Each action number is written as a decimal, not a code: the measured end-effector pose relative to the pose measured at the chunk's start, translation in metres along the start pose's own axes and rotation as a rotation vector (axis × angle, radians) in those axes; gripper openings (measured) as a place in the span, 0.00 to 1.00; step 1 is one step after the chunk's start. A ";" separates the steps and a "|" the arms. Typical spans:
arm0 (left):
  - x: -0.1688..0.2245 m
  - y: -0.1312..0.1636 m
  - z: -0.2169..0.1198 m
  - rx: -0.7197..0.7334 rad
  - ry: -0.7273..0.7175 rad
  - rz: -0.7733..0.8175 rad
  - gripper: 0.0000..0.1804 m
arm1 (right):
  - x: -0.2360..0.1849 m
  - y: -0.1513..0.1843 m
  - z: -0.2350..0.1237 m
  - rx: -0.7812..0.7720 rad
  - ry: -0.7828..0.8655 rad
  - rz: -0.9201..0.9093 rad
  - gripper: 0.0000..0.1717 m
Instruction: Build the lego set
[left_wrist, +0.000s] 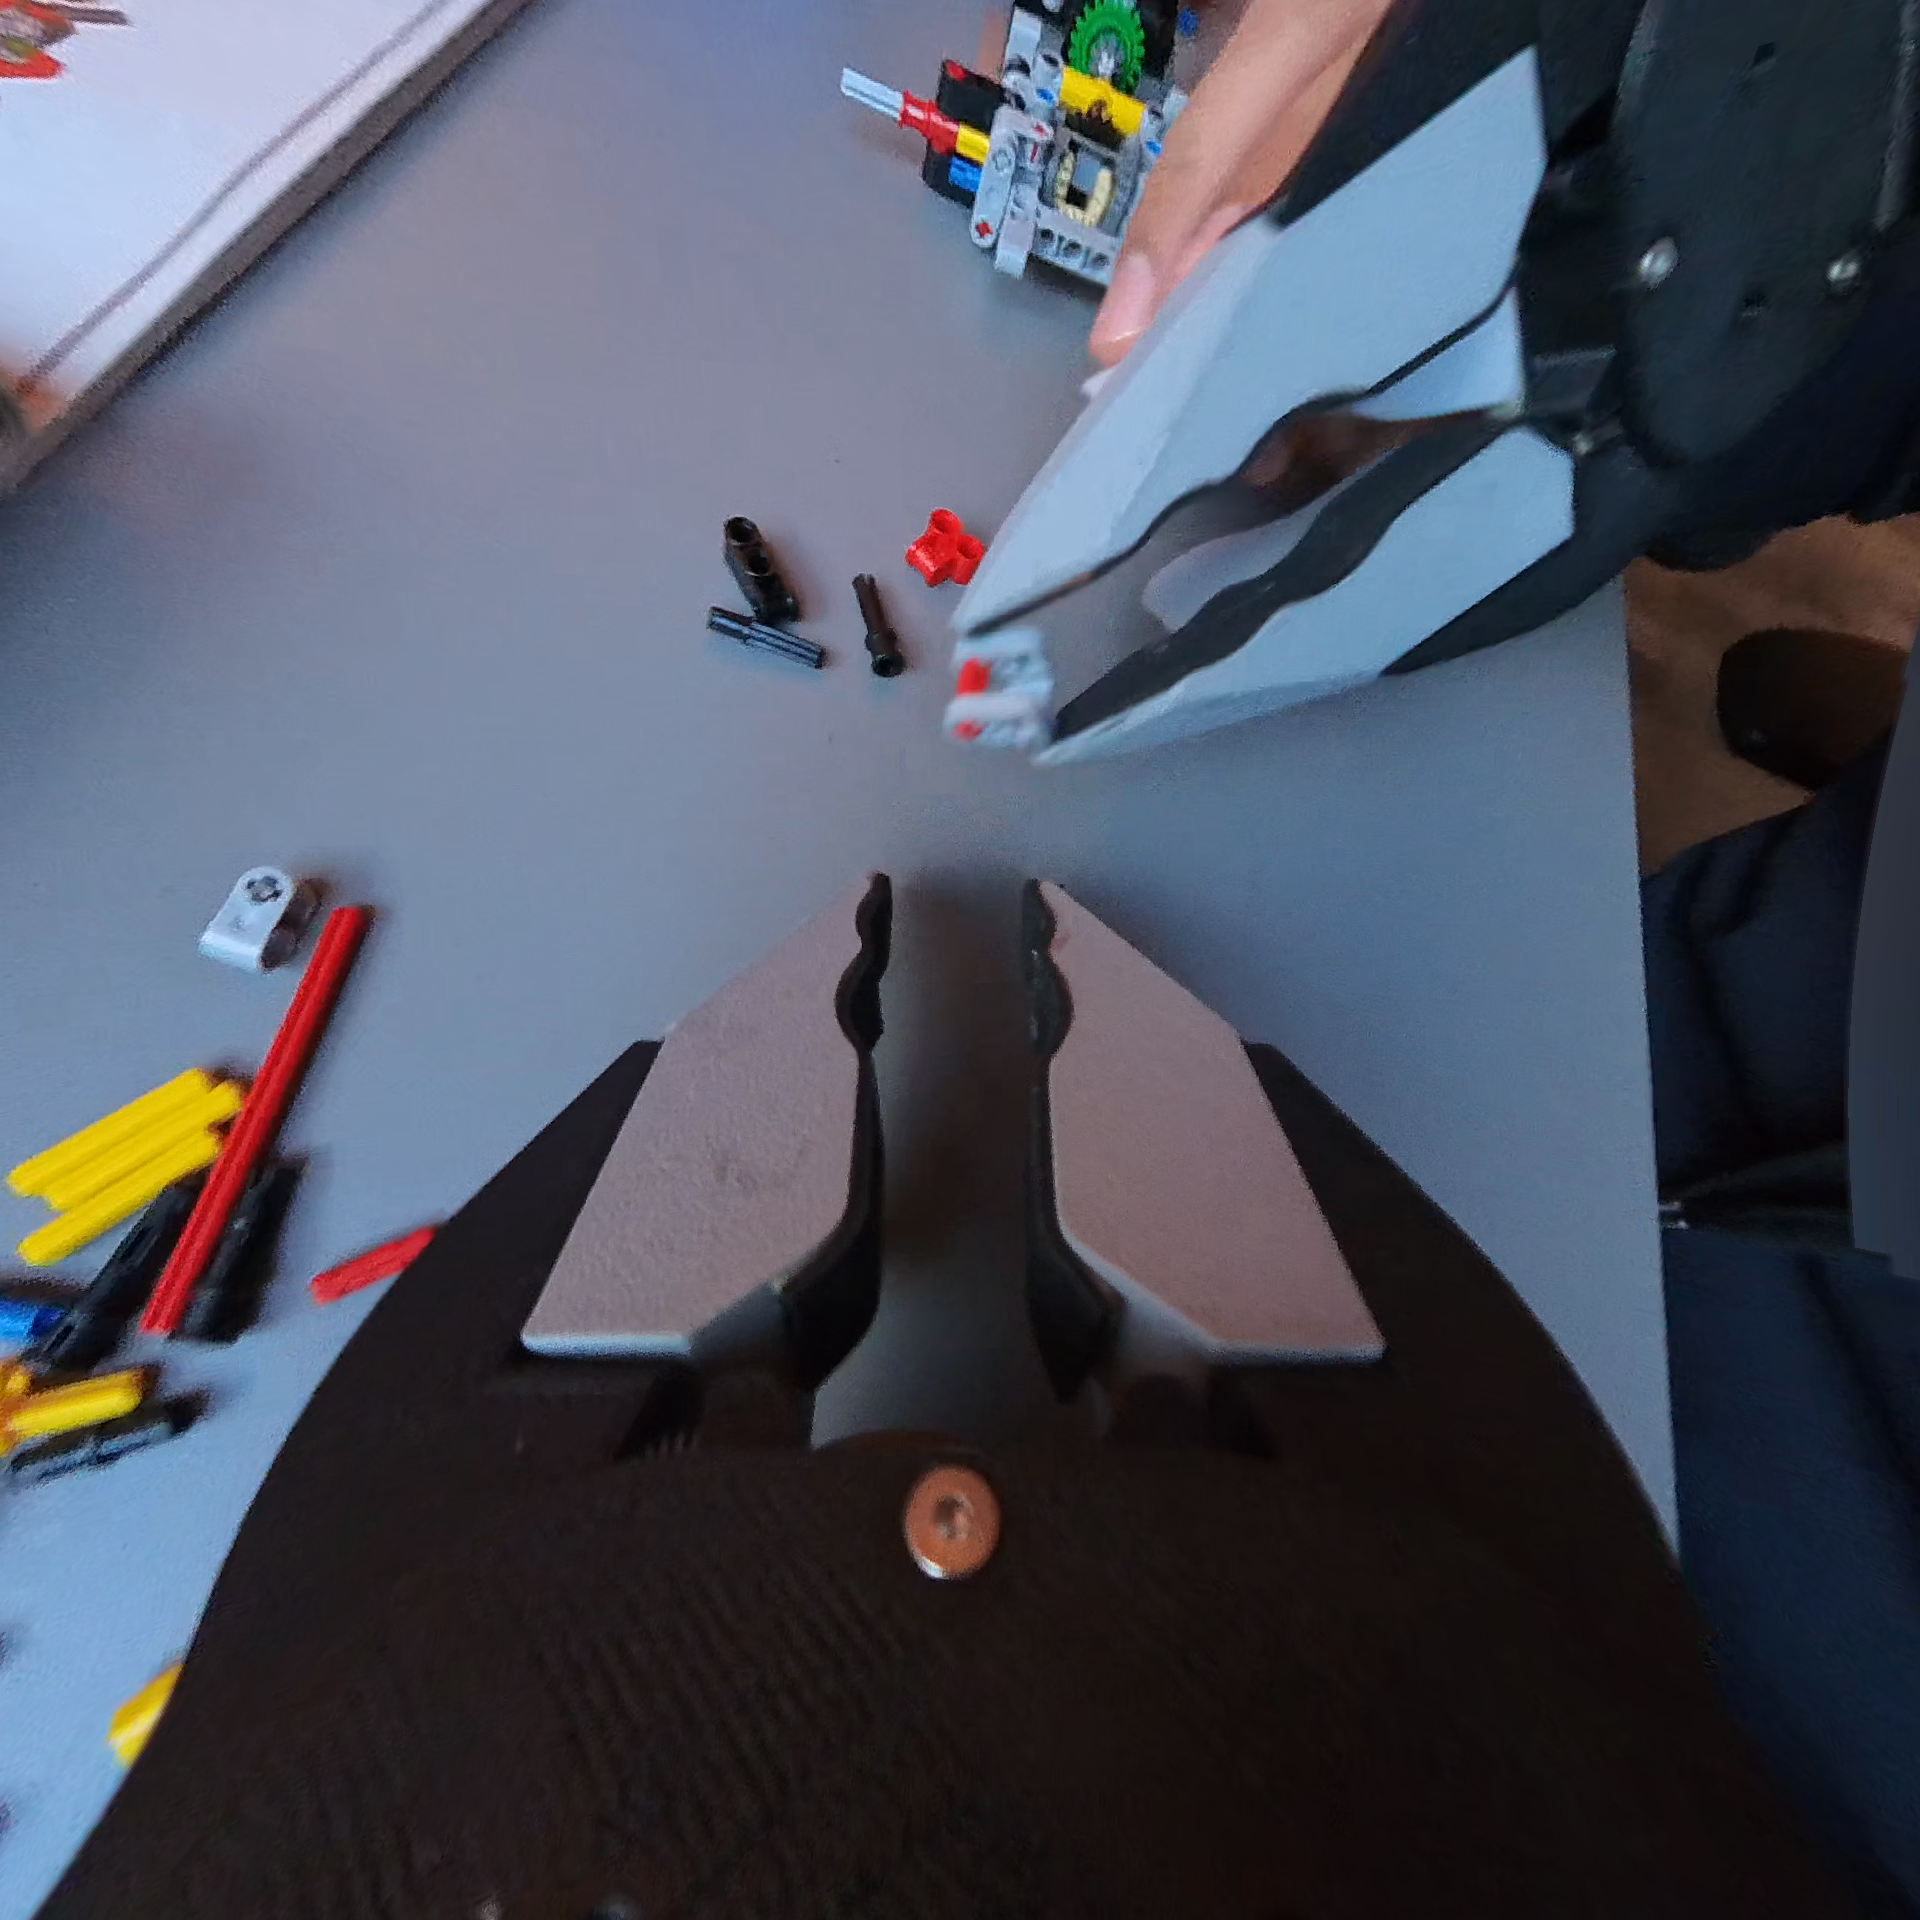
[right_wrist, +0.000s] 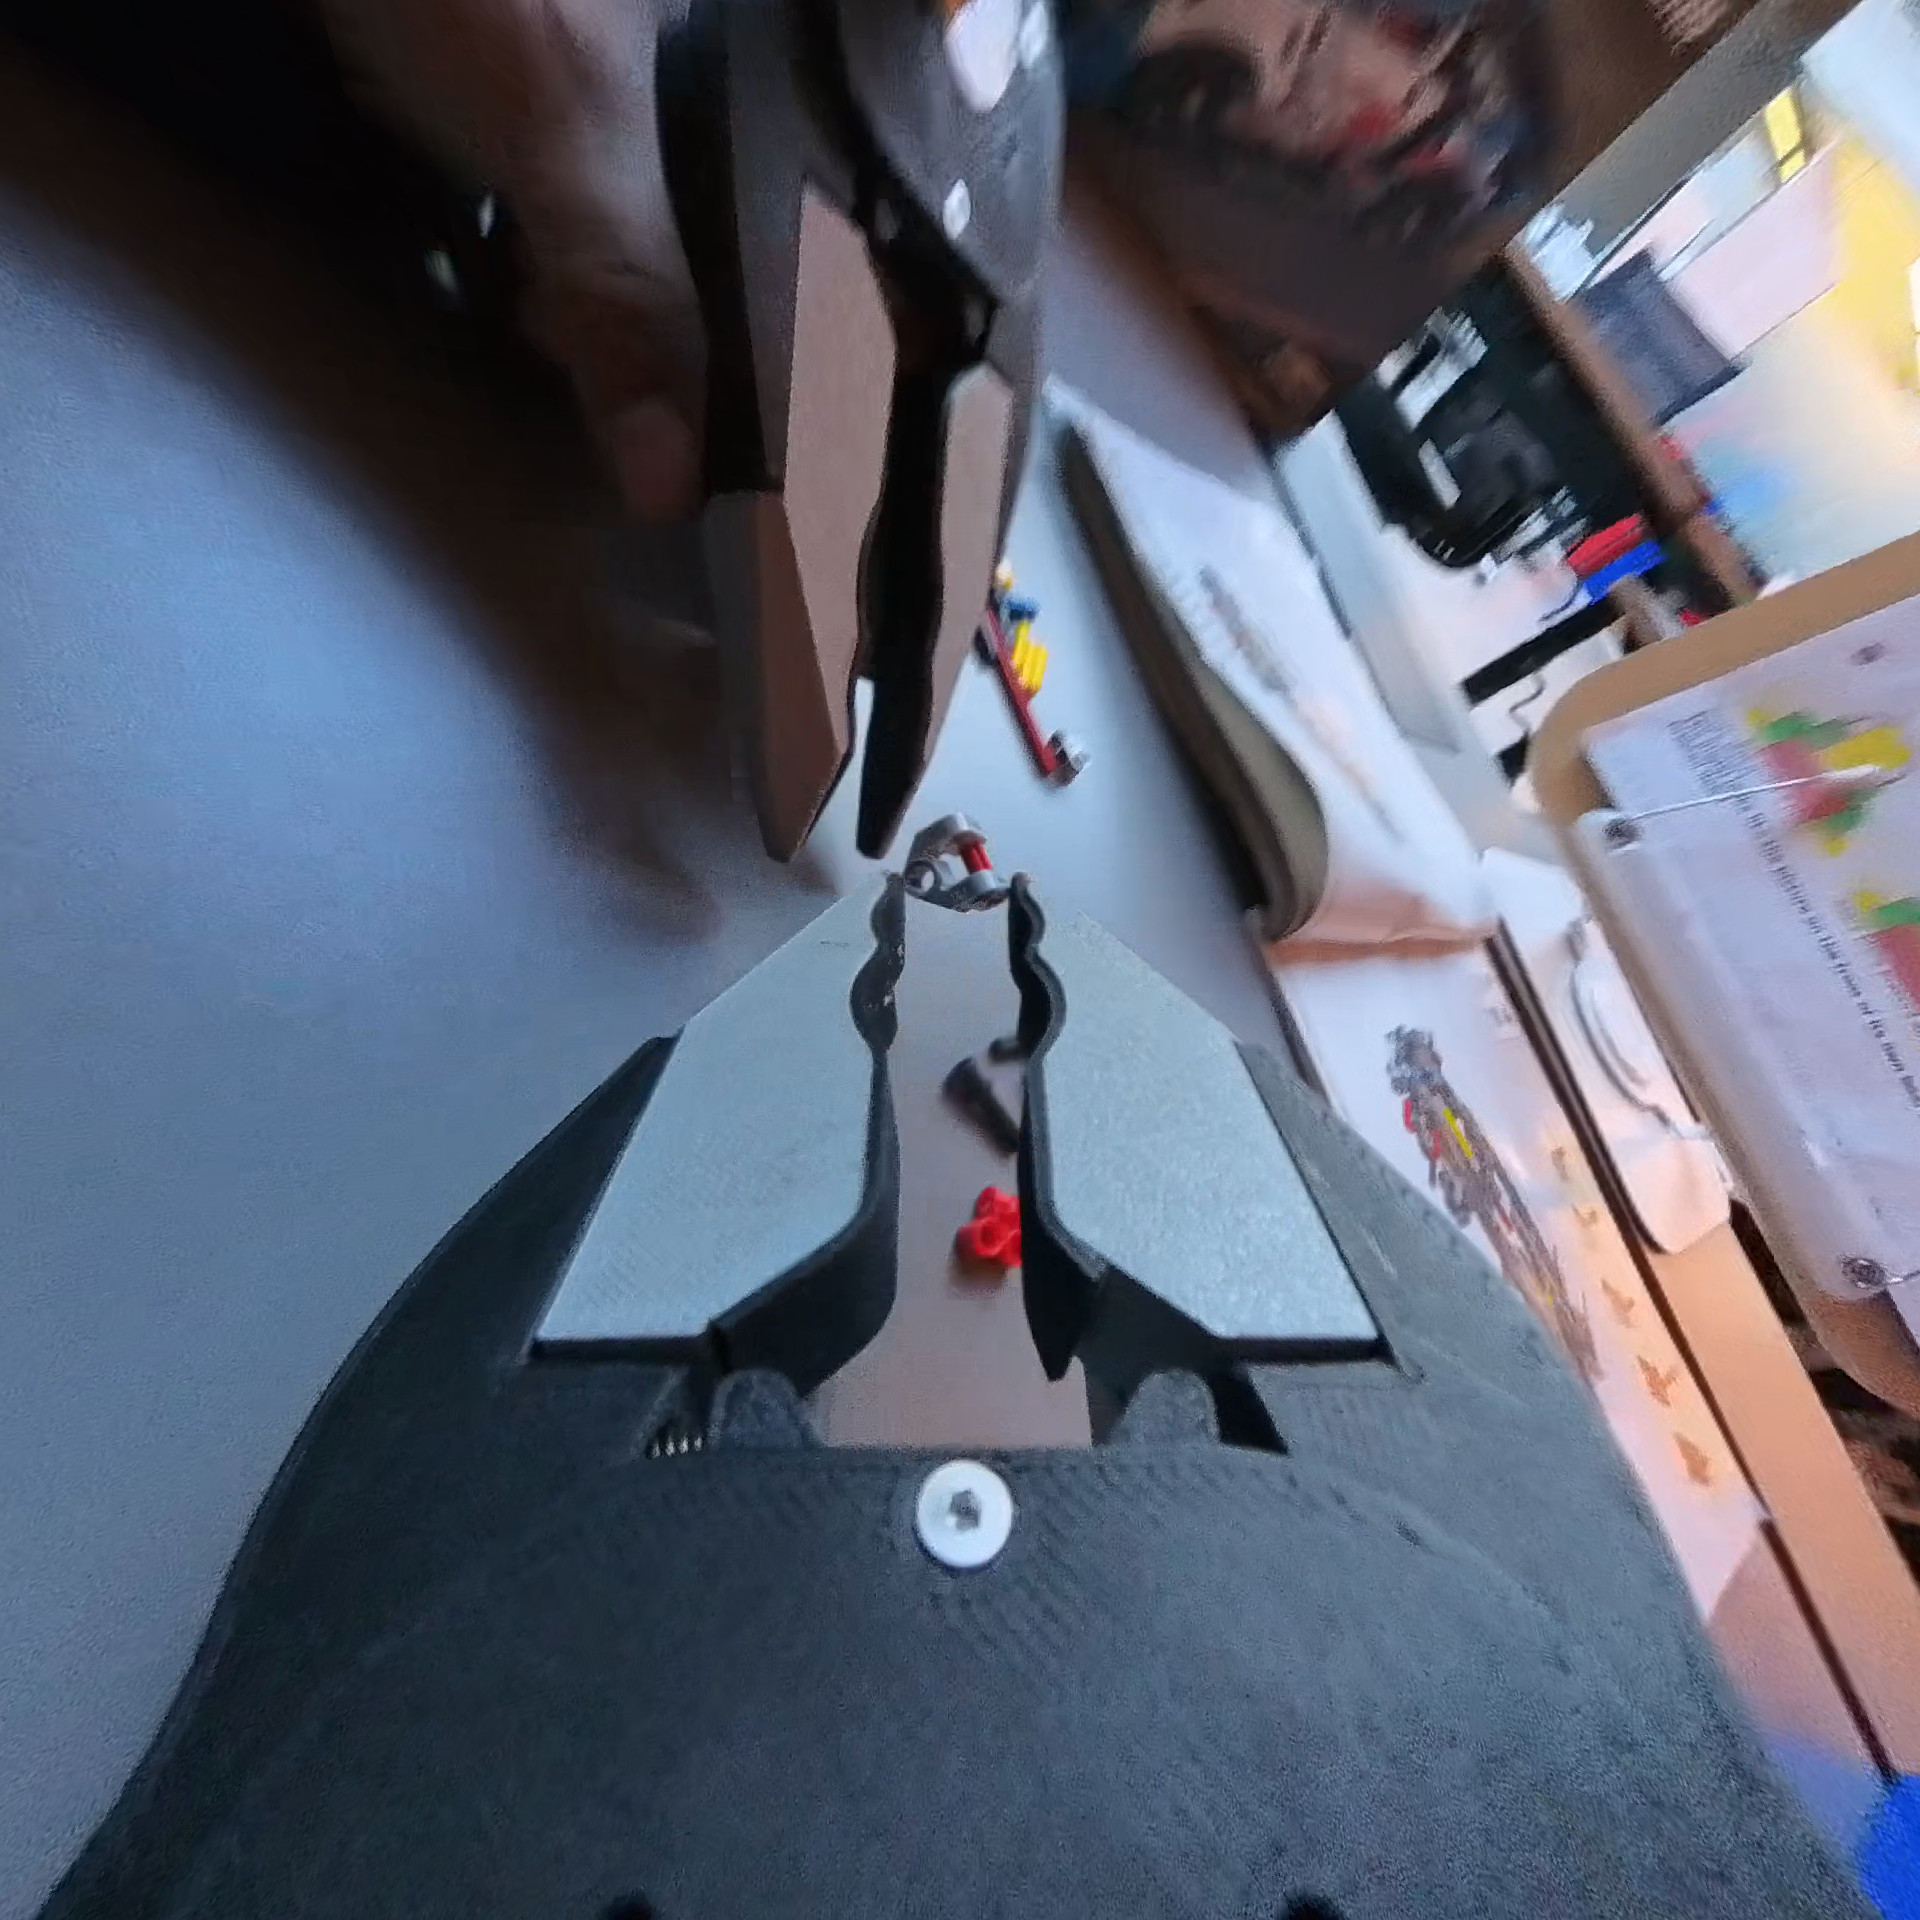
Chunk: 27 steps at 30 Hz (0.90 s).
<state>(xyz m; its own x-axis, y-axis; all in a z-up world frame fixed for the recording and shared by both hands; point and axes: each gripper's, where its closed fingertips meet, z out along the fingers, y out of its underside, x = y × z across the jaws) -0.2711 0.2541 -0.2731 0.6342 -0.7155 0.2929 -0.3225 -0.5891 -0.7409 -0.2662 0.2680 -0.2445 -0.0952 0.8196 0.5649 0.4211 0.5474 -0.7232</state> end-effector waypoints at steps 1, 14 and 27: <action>-0.002 0.000 -0.004 0.013 0.000 -0.003 0.12 | 0.004 -0.007 -0.004 0.054 0.006 0.034 0.10; 0.016 -0.038 -0.018 0.285 0.160 -0.082 0.15 | 0.025 -0.021 -0.017 0.221 0.016 0.224 0.10; 0.027 -0.066 -0.026 0.497 0.309 -0.234 0.08 | 0.017 -0.033 -0.018 0.204 0.095 0.043 0.10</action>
<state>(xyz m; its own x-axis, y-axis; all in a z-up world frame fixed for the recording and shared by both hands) -0.2510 0.2636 -0.2008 0.3918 -0.7079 0.5876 0.2130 -0.5515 -0.8065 -0.2653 0.2608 -0.2038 0.0085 0.8287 0.5596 0.2310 0.5429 -0.8074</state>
